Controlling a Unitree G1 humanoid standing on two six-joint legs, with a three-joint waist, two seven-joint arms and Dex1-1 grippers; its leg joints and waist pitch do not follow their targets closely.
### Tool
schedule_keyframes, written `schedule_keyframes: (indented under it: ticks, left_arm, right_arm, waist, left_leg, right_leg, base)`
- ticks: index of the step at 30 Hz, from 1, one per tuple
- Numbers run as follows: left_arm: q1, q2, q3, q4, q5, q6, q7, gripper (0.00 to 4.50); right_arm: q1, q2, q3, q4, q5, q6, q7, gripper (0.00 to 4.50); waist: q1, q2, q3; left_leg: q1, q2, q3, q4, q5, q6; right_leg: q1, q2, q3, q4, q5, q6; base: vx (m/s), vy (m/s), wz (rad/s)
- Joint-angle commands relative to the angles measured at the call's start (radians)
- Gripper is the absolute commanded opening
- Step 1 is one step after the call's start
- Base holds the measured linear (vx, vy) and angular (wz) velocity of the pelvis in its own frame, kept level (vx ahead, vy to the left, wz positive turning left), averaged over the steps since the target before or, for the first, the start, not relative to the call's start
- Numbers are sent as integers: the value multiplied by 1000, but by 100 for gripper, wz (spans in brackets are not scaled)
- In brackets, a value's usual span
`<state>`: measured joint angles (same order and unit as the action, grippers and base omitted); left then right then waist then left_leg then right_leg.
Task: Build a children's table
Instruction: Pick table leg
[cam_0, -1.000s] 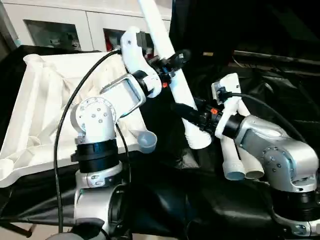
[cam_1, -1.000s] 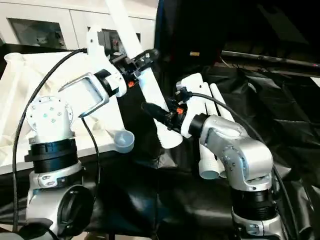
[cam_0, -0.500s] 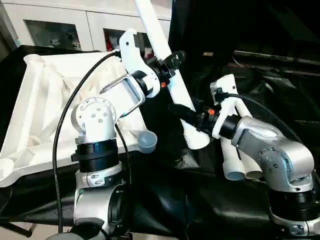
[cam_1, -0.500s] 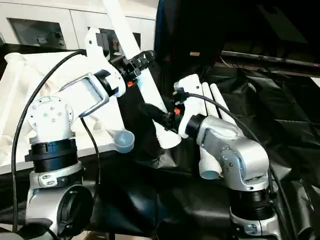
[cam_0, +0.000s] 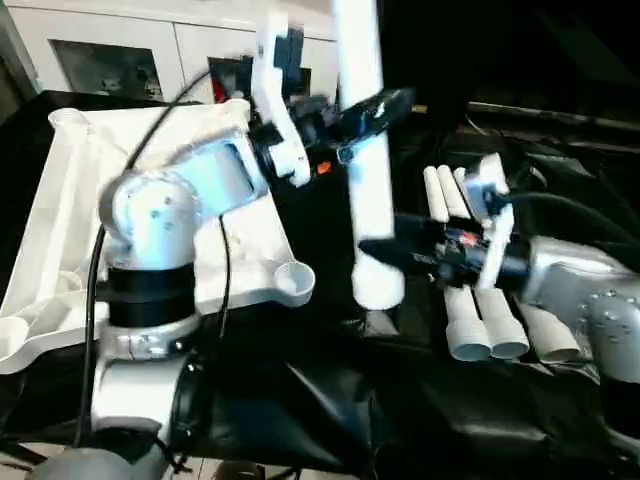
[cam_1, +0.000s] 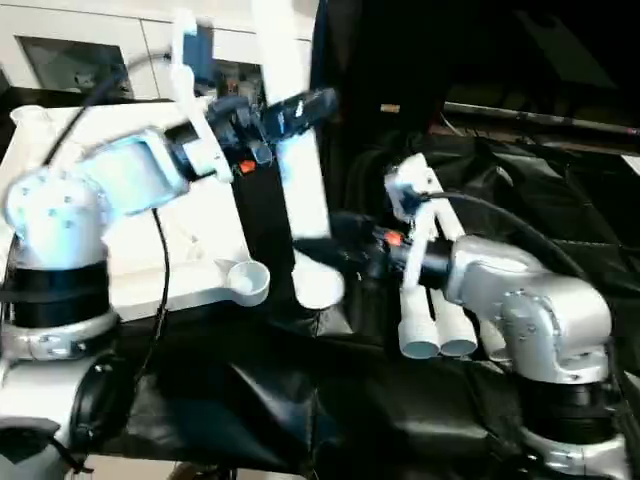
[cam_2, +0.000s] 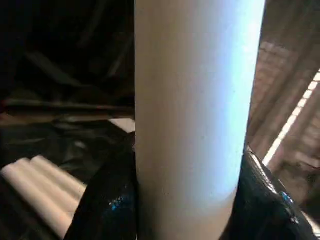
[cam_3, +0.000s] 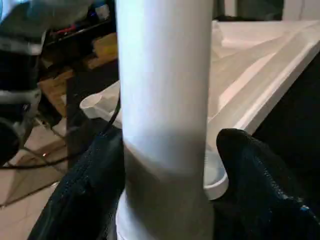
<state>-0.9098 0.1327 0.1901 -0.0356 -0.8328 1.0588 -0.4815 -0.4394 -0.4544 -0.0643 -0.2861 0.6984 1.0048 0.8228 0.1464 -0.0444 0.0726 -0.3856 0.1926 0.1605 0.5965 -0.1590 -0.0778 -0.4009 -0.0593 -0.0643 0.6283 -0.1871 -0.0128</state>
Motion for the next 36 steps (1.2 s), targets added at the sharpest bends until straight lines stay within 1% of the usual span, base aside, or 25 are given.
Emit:
schedule_keyframes:
  ticks: [1, 2, 6, 7, 8, 9, 12, 14, 15, 16, 17, 18, 19, 20, 21, 23, 25, 26, 27, 28, 30, 31, 33, 34, 36]
  left_arm:
    - [-16, 10, -12, -17, -21, -15, -41, 181]
    - [-15, 13, -14, -14, -24, -19, -52, 181]
    - [-6, 16, -24, -13, -27, -26, -79, 181]
    - [-2, 17, -29, -15, -27, -27, -85, 181]
    - [0, 19, -33, -14, -27, -29, -89, 181]
    - [0, 19, -33, -13, -27, -29, -90, 181]
    - [1, 18, -37, -7, -24, -34, -95, 180]
    - [3, 18, -44, -6, -18, -42, -100, 180]
    - [3, 19, -45, -6, -15, -45, -101, 215]
    - [5, 15, -50, 2, 3, -52, -79, 236]
    - [3, 12, -49, 9, 9, -50, -62, 250]
    - [3, 12, -49, 9, 9, -50, -62, 250]
    - [-1, -1, -31, 27, 0, -35, -35, 253]
    - [-1, -10, -23, 36, 9, -38, -6, 259]
    - [-1, -10, -23, 36, 9, -38, -6, 272]
    - [0, -26, -16, 47, 42, -52, 60, 292]
    - [6, -33, -29, 47, 81, -57, 110, 293]
    - [12, -35, -39, 42, 98, -57, 128, 293]
    - [21, -36, -54, 35, 116, -58, 146, 293]
    - [33, -44, -63, 20, 122, -46, 168, 293]
    - [47, -57, -74, -2, 128, -29, 194, 293]
    - [59, -76, -82, -18, 140, -15, 240, 293]
    - [67, -93, -85, -29, 148, -8, 274, 293]
    - [72, -116, -79, -32, 151, -7, 310, 293]
    - [75, -134, -72, -32, 152, -9, 335, 266]
  right_arm:
    - [3, -19, 9, -19, 16, 18, 13, 313]
    - [2, -20, 11, -18, 21, 21, 14, 283]
    - [1, -19, 10, -15, 41, 31, 20, 271]
    - [2, -20, 10, -16, 44, 32, 22, 240]
    - [2, -22, 11, -18, 47, 32, 21, 234]
    - [3, -22, 11, -19, 48, 32, 20, 231]
    - [5, -24, 11, -23, 52, 34, 17, 207]
    - [8, -23, 11, -25, 53, 34, 11, 203]
    - [8, -23, 11, -26, 54, 34, 10, 200]
    - [10, -21, 10, -27, 55, 34, 0, 199]
    - [10, -19, 10, -27, 55, 34, -4, 199]
    - [10, -19, 10, -27, 55, 34, -4, 199]
    - [11, -19, 11, -28, 53, 32, -7, 198]
    - [12, -16, 12, -29, 52, 30, -17, 198]
    - [12, -16, 12, -29, 52, 30, -17, 198]
    - [13, -12, 15, -31, 46, 23, -32, 197]
    - [11, -4, 19, -27, 30, 13, -52, 197]
    - [11, 1, 21, -25, 21, 6, -62, 197]
    - [10, 6, 23, -23, 10, -3, -74, 197]
    - [6, 13, 27, -17, -4, -10, -92, 197]
    - [1, 22, 32, -10, -17, -19, -111, 197]
    - [-6, 31, 38, -1, -30, -27, -132, 197]
    - [-12, 38, 45, 6, -41, -35, -148, 197]
    - [-17, 45, 51, 11, -47, -40, -160, 197]
    - [-21, 50, 54, 14, -51, -41, -166, 197]
  waist:
    - [3, -5, -81]
    - [3, -6, -81]
    - [2, -2, -81]
    - [2, -3, -81]
    - [2, -4, -81]
    - [2, -1, -81]
    - [2, -2, -81]
    - [1, -2, -81]
    - [2, -2, -81]
    - [2, 0, -81]
    - [2, -1, -81]
    - [1, -2, -81]
    - [1, 1, -82]
    - [2, 6, -82]
    - [1, 0, -81]
    - [1, 1, -82]
    - [0, 1, -83]
    - [1, 4, -83]
    - [-1, 2, -82]
    - [0, 5, -82]
    - [-3, 4, -84]
    - [-4, 5, -83]
    - [-3, 4, -85]
    - [-4, 0, -83]
    - [-3, 1, -82]
  left_leg:
    - [13, 26, -1, -57, -121, -10]
    - [13, 26, -1, -57, -120, -10]
    - [15, 27, -1, -57, -134, -15]
    - [15, 28, -2, -58, -136, -18]
    - [14, 28, -2, -58, -133, -18]
    - [15, 28, -2, -58, -136, -18]
    - [15, 29, -2, -57, -137, -21]
    - [14, 28, -2, -57, -140, -22]
    - [16, 29, -2, -58, -144, -23]
    - [16, 29, -2, -58, -146, -23]
    - [16, 29, -2, -57, -147, -24]
    - [15, 29, -3, -58, -144, -24]
    - [15, 29, -3, -58, -144, -25]
    - [15, 29, -3, -57, -147, -26]
    - [14, 27, -2, -56, -148, -27]
    - [14, 28, -3, -56, -148, -28]
    - [14, 28, -5, -56, -146, -29]
    - [15, 29, -5, -57, -149, -31]
    - [15, 29, -5, -58, -154, -33]
    - [16, 27, -5, -57, -157, -33]
    - [14, 31, -6, -57, -154, -38]
    - [13, 32, -6, -57, -154, -39]
    - [16, 29, -4, -55, -152, -34]
    - [14, 29, -4, -56, -153, -32]
    - [14, 28, -4, -55, -159, -30]
  right_leg:
    - [59, -76, 46, -81, -210, -120]
    - [59, -76, 46, -81, -214, -117]
    - [57, -76, 45, -83, -232, -116]
    - [57, -75, 45, -82, -230, -117]
    - [57, -75, 45, -82, -225, -118]
    - [56, -75, 45, -82, -226, -120]
    - [57, -75, 45, -80, -211, -127]
    - [58, -75, 45, -81, -221, -124]
    - [57, -76, 45, -82, -229, -122]
    - [56, -76, 45, -82, -230, -121]
    - [57, -76, 46, -82, -229, -120]
    - [57, -75, 45, -82, -226, -119]
    - [57, -75, 45, -81, -224, -119]
    - [57, -75, 45, -81, -221, -121]
    - [58, -74, 45, -83, -221, -121]
    - [59, -74, 45, -82, -221, -119]
    - [58, -74, 44, -83, -222, -116]
    - [58, -74, 44, -82, -222, -115]
    - [57, -75, 44, -84, -235, -109]
    - [56, -74, 44, -85, -238, -108]
    - [58, -76, 45, -81, -218, -116]
    - [58, -75, 44, -80, -211, -121]
    - [57, -73, 45, -81, -213, -118]
    - [58, -73, 45, -84, -215, -117]
    - [57, -74, 44, -86, -231, -112]
  base:
    - [0, 0, 0]
    - [0, 0, 0]
    - [0, 0, 0]
    - [0, 0, 0]
    - [0, 0, 0]
    - [0, 0, 0]
    - [0, 0, 0]
    - [0, 0, 0]
    - [0, 0, 0]
    - [0, 0, 0]
    - [0, 0, 0]
    - [0, 0, 0]
    - [0, 0, 0]
    - [0, 0, 0]
    - [0, 0, 0]
    - [0, 0, 0]
    - [0, 0, 0]
    - [0, 0, 0]
    - [0, 0, 0]
    - [0, 0, 0]
    - [0, 0, 0]
    - [0, 0, 0]
    - [0, 0, 0]
    - [0, 0, 0]
    - [0, 0, 0]
